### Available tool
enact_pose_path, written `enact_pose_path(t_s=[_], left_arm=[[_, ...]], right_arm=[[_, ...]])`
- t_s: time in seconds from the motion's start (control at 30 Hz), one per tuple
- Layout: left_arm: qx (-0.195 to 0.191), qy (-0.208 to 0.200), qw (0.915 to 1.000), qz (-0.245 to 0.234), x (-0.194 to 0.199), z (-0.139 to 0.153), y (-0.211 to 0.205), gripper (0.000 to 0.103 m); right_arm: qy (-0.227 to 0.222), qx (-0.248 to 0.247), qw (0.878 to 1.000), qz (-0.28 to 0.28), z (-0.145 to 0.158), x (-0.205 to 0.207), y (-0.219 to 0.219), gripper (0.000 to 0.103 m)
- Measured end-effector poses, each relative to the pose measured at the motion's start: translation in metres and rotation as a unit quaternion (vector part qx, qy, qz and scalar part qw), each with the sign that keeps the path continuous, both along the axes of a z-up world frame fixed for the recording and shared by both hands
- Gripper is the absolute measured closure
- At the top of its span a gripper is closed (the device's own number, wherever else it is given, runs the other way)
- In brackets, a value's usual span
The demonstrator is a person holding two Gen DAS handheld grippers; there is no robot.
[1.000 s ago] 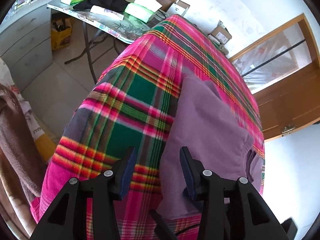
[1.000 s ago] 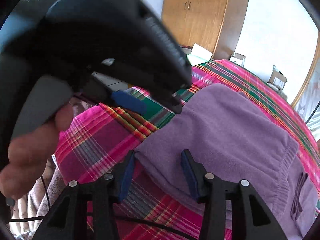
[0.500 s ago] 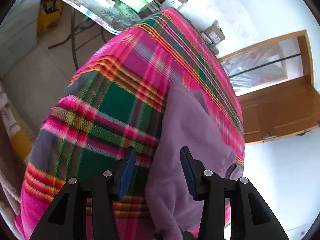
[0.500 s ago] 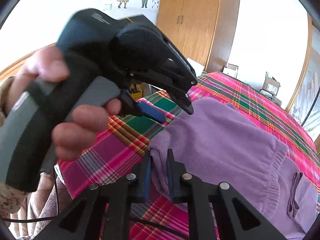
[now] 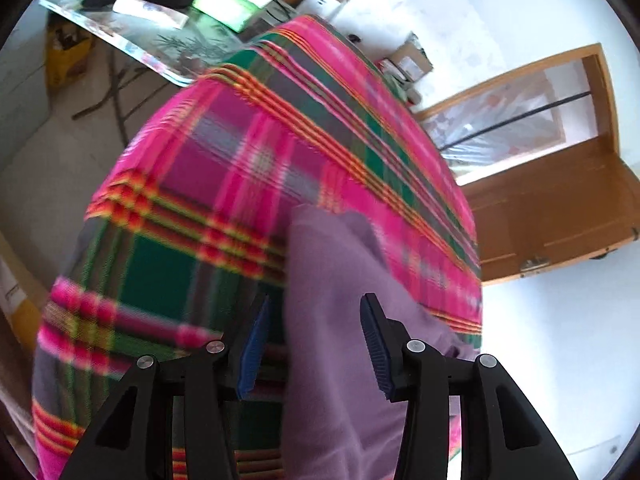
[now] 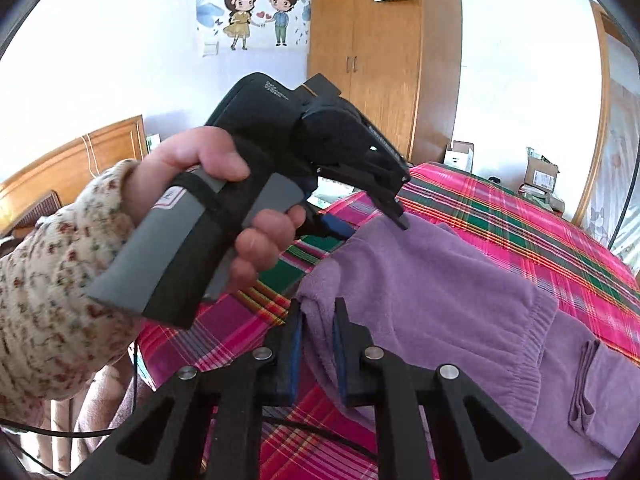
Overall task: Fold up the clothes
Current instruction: 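Grasp the pants stack edge with the right gripper and lift it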
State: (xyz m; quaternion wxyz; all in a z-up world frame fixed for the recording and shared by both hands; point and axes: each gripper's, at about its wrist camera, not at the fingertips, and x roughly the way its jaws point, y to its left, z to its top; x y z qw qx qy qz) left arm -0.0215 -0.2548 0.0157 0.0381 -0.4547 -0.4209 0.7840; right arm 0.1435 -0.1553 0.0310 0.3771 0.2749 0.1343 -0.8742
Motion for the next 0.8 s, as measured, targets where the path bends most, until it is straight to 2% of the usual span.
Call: enact_pose_path(t_s=[0.07, 0.27, 0.4, 0.5, 0.8], left_arm=[[0.009, -0.008, 0.9999, -0.007, -0.008, 0.000, 0.001, 0.055], [-0.023, -0.022, 0.9991, -0.026, -0.019, 0.006, 0.016, 0.059], [-0.039, -0.018, 0.9987, -0.027, -0.020, 0.017, 0.024, 0.077], [-0.055, -0.009, 0.9980, -0.030, -0.019, 0.029, 0.030, 0.084], [-0.067, 0.025, 0.9967, -0.039, -0.030, 0.065, 0.061, 0.086]], right_arm=[[-0.001, -0.005, 1.000, -0.001, 0.004, 0.006, 0.003, 0.089], [-0.003, -0.022, 1.000, -0.002, 0.012, 0.010, 0.014, 0.089], [-0.003, -0.035, 0.999, -0.005, 0.021, 0.015, 0.025, 0.089], [-0.003, -0.048, 0.999, -0.008, 0.029, 0.018, 0.036, 0.089], [0.010, -0.089, 0.996, -0.026, 0.050, 0.034, 0.075, 0.089]])
